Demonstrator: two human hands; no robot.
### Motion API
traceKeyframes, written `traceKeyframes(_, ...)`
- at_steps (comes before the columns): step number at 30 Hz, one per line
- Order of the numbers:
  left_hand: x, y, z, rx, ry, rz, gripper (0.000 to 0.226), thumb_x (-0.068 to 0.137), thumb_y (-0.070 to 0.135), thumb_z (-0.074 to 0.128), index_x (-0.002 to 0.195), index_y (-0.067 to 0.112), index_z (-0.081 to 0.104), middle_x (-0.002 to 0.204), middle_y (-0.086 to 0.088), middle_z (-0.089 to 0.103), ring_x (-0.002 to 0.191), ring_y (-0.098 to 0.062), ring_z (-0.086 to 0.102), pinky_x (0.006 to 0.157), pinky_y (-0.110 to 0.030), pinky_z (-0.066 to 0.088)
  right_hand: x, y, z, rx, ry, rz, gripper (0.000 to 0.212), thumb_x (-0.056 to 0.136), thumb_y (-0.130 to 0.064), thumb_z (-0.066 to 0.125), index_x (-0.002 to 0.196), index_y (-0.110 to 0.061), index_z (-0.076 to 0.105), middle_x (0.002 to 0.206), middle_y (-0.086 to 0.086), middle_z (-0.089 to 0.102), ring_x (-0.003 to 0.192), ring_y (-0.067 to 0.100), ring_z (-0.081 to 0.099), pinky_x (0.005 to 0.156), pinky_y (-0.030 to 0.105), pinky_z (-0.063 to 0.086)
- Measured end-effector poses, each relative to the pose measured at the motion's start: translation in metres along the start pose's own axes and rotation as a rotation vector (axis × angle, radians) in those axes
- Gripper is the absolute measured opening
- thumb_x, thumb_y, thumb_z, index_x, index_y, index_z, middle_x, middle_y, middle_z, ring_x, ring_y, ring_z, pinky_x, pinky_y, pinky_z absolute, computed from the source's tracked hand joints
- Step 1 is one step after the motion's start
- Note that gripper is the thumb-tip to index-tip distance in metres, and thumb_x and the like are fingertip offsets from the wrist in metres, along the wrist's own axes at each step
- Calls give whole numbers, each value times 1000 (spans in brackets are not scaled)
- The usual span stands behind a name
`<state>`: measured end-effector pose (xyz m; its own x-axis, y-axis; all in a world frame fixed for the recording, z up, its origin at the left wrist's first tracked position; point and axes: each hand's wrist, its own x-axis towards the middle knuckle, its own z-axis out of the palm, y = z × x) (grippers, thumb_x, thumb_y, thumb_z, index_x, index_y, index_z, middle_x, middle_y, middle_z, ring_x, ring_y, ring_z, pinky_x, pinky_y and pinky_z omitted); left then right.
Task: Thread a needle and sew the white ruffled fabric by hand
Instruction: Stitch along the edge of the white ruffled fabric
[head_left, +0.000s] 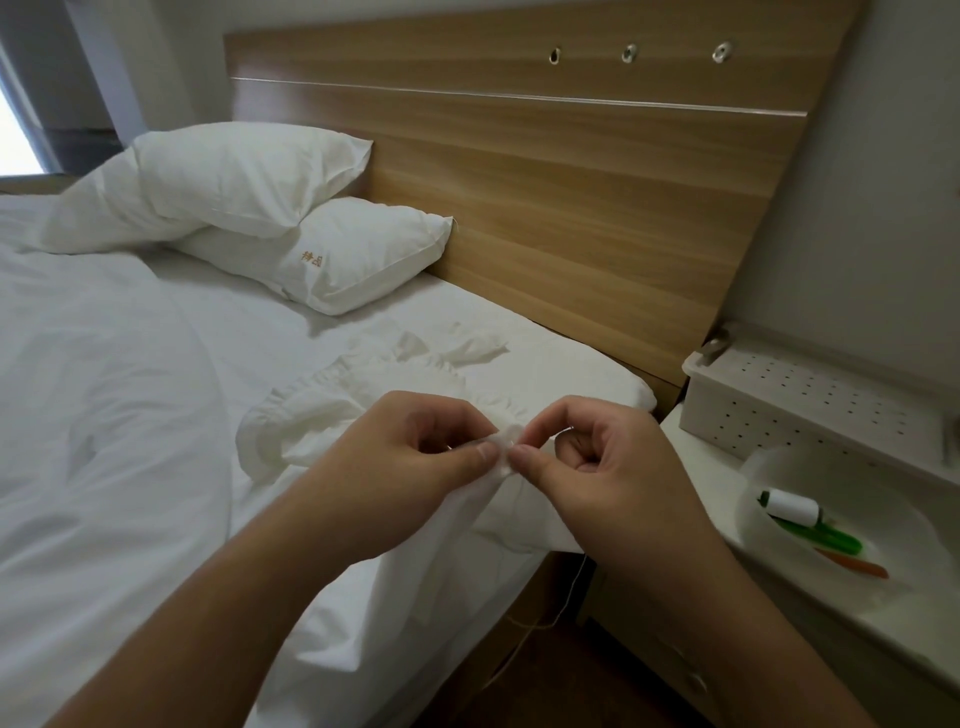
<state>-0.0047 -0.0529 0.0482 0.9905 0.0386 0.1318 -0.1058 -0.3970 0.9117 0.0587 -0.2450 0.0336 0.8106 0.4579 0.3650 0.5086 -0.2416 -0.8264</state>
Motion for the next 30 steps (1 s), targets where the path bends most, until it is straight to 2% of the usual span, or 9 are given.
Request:
traceKeyframes(4, 0, 0, 0, 29, -6, -18, 15, 100, 22, 72, 92, 23, 84, 87, -5, 81, 89, -30, 78, 92, -61, 59, 1, 4, -6, 1, 6, 31, 12, 91, -22, 77, 82, -20, 70, 48, -8, 40, 45, 7, 35, 46, 27, 33)
traceKeyframes(7, 0, 0, 0, 59, -7, -27, 21, 102, 16, 68, 91, 23, 84, 86, -2, 81, 89, -24, 79, 92, -57, 61, 3, 6, -9, -16, 30, 44, 11, 92, -21, 75, 84, -19, 68, 46, -9, 40, 43, 6, 36, 45, 21, 32)
traceKeyframes(10, 0, 0, 0, 73, -13, 1, 17, 102, 24, 70, 93, 26, 84, 87, -2, 81, 89, -25, 78, 93, -59, 60, 3, 4, -12, 11, 16, 67, 11, 93, -19, 75, 97, -23, 66, 48, -9, 40, 43, 5, 37, 44, 15, 32)
traceKeyframes(14, 0, 0, 0, 70, -42, 40, 19, 93, 36, 66, 97, 28, 83, 89, -6, 79, 92, -35, 75, 90, -65, 57, 0, -3, -13, 128, -120, 74, 25, 96, -19, 71, 116, -33, 65, 55, 0, 43, 49, 8, 41, 47, 19, 35)
traceKeyframes(17, -1, 1, 1, 86, -58, 50, 17, 96, 37, 69, 98, 29, 84, 88, -2, 80, 90, -28, 77, 88, -61, 59, 1, -2, -8, 99, -146, 52, 10, 95, -29, 72, 103, -26, 70, 54, 1, 45, 49, 12, 40, 48, 25, 35)
traceKeyframes(20, -1, 0, 0, 134, -42, 43, 15, 102, 31, 71, 95, 28, 84, 85, 2, 81, 86, -18, 77, 85, -54, 62, 2, 3, -7, 74, -114, 61, 14, 93, -30, 74, 91, -18, 69, 50, -3, 44, 46, 8, 37, 46, 21, 33)
traceKeyframes(23, -1, 1, 1, 129, -12, 34, 13, 100, 26, 71, 96, 27, 84, 86, 7, 81, 87, -12, 78, 88, -47, 63, 3, 3, -8, 69, -106, 82, 9, 95, -23, 73, 90, -16, 69, 48, -6, 42, 45, 6, 36, 45, 18, 32)
traceKeyframes(27, -2, 2, 0, 93, 25, 4, 19, 100, 14, 70, 96, 25, 84, 89, 4, 82, 89, -14, 78, 94, -50, 62, 5, 3, -10, 72, -49, 122, 3, 96, -19, 70, 96, -22, 69, 49, -6, 44, 45, 5, 39, 46, 17, 34)
traceKeyframes(30, -3, 4, -1, 78, 39, -37, 20, 101, 14, 68, 94, 24, 84, 89, 3, 82, 89, -15, 78, 95, -50, 62, 6, 3, -15, 175, -41, 236, 10, 102, -17, 57, 103, -22, 66, 53, -8, 49, 49, 4, 44, 49, 24, 35)
